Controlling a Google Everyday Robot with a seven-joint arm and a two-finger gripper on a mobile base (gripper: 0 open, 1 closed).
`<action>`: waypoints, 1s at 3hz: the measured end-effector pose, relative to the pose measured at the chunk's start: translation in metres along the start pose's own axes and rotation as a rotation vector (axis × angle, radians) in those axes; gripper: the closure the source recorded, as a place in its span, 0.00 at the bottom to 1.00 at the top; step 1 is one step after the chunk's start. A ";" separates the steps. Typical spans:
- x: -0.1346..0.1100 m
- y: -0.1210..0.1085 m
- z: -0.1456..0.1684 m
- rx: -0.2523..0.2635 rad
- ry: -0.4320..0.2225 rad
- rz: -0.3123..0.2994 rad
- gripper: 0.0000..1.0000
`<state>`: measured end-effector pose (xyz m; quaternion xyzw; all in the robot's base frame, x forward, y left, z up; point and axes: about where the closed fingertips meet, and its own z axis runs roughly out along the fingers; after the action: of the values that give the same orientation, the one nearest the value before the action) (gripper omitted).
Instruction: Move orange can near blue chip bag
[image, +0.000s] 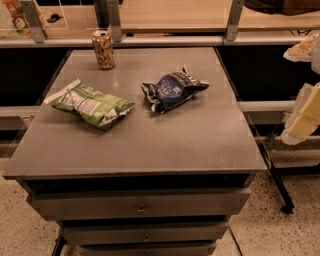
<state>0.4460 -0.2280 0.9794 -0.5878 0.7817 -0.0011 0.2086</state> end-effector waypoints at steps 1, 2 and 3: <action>-0.001 -0.001 0.006 -0.041 -0.160 0.011 0.00; -0.002 -0.001 0.014 -0.104 -0.340 0.020 0.00; -0.005 0.000 0.025 -0.188 -0.521 0.070 0.00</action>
Offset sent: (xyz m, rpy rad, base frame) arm 0.0062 0.0045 -0.0129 0.5893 0.0122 0.1685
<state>0.4557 -0.2175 0.9580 -0.5577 0.7181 0.2298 0.3471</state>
